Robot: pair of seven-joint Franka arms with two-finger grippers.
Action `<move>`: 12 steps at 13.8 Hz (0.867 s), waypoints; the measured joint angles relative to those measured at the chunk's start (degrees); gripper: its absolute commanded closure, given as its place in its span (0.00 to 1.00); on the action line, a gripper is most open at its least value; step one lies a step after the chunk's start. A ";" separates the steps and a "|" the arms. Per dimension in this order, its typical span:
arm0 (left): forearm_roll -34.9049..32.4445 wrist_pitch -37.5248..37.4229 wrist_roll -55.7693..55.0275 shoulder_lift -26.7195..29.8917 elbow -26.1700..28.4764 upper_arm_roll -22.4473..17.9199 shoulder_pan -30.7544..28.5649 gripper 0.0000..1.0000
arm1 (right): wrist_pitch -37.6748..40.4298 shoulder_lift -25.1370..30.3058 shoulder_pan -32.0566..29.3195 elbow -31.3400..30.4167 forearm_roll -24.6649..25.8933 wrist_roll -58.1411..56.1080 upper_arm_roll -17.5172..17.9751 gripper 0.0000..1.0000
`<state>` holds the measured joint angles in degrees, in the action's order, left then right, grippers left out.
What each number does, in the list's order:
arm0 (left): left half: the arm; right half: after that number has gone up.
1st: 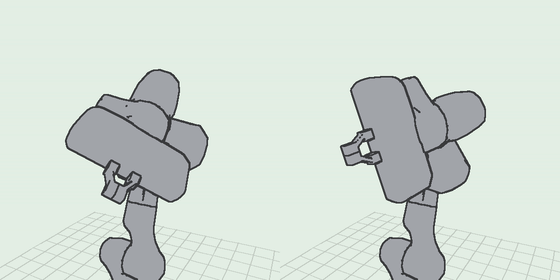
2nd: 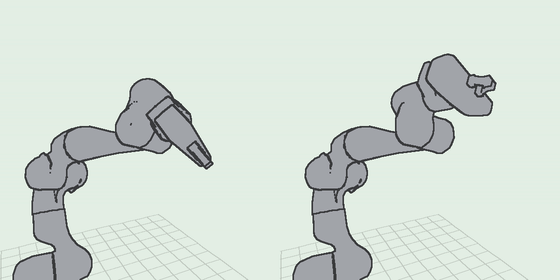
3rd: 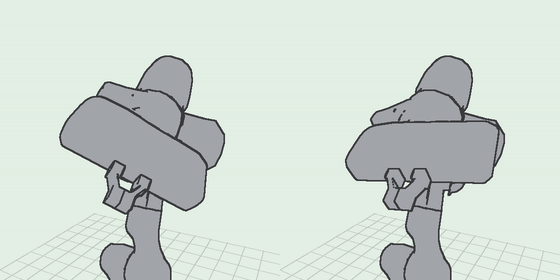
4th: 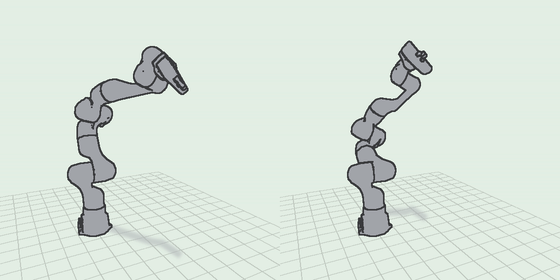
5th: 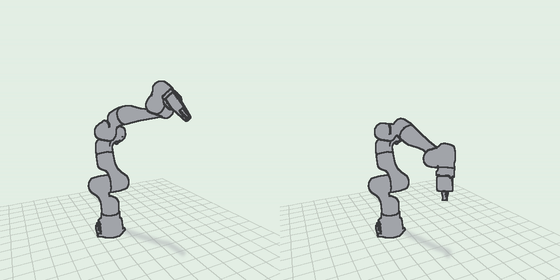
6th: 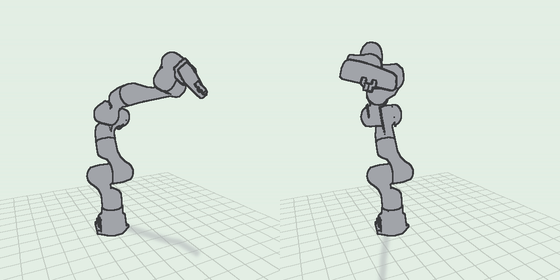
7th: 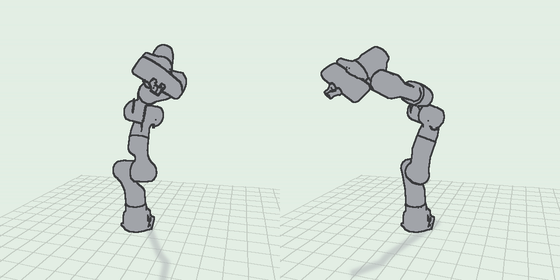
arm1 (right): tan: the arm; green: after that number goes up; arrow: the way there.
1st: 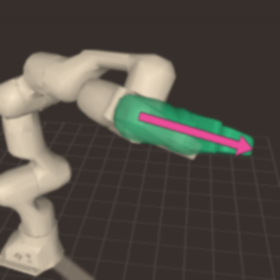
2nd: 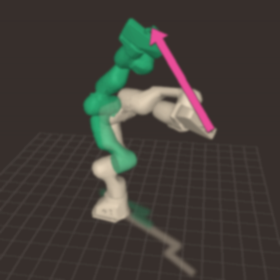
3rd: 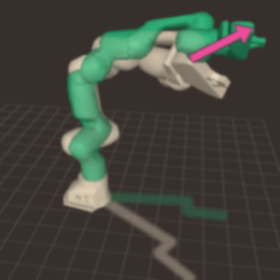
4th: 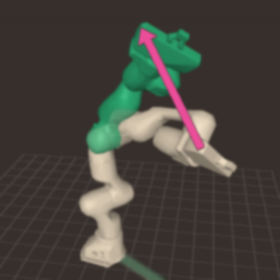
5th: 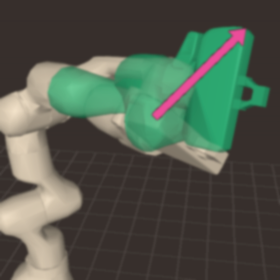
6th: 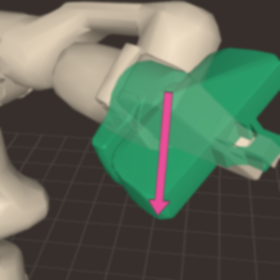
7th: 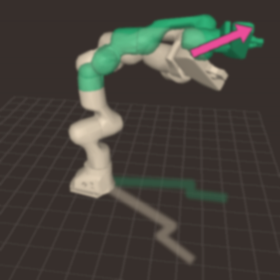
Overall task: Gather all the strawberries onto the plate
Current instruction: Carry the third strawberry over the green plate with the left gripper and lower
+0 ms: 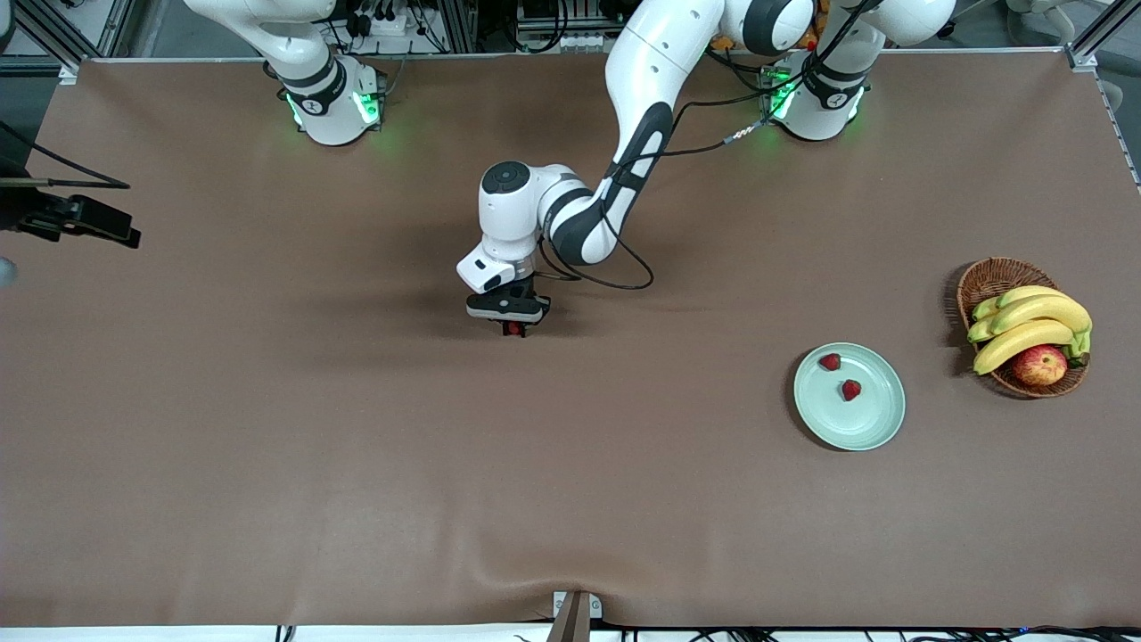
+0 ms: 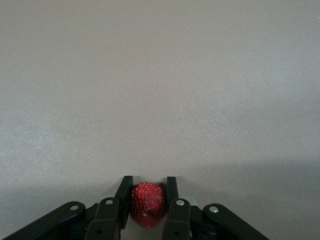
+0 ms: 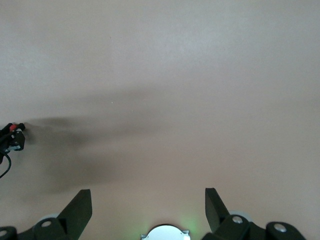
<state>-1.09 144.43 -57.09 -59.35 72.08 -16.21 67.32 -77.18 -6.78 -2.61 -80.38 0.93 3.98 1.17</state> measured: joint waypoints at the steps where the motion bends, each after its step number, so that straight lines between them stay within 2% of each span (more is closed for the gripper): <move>1: 0.00 -0.10 -1.30 0.06 -0.04 -0.27 -0.11 1.00 | -0.08 -0.08 -0.01 -0.74 0.00 0.06 0.00 0.00; 3: 0.06 -1.16 -3.71 1.15 -0.25 -1.01 -1.51 1.00 | -0.75 -0.24 -0.03 -1.90 0.00 0.12 -0.02 0.00; 5: 0.50 -5.75 -4.24 3.88 -0.72 -1.36 -5.03 1.00 | -1.09 -0.30 -0.08 -2.78 0.00 0.18 -0.07 0.00; 9: 2.48 -12.80 -5.28 10.56 -0.93 -1.58 -14.95 1.00 | -1.79 -0.30 -0.21 -3.04 -0.05 0.23 -0.14 0.00; 12: 2.61 -18.69 -6.94 13.42 -0.87 -1.58 -22.65 1.00 | -1.88 -0.27 -1.09 -3.04 -0.16 0.23 -0.73 0.00</move>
<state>1.52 125.74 -64.03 -45.93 71.21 -17.79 44.67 -79.06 -7.05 -3.71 -83.42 0.77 4.21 0.44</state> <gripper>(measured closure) 0.683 0.000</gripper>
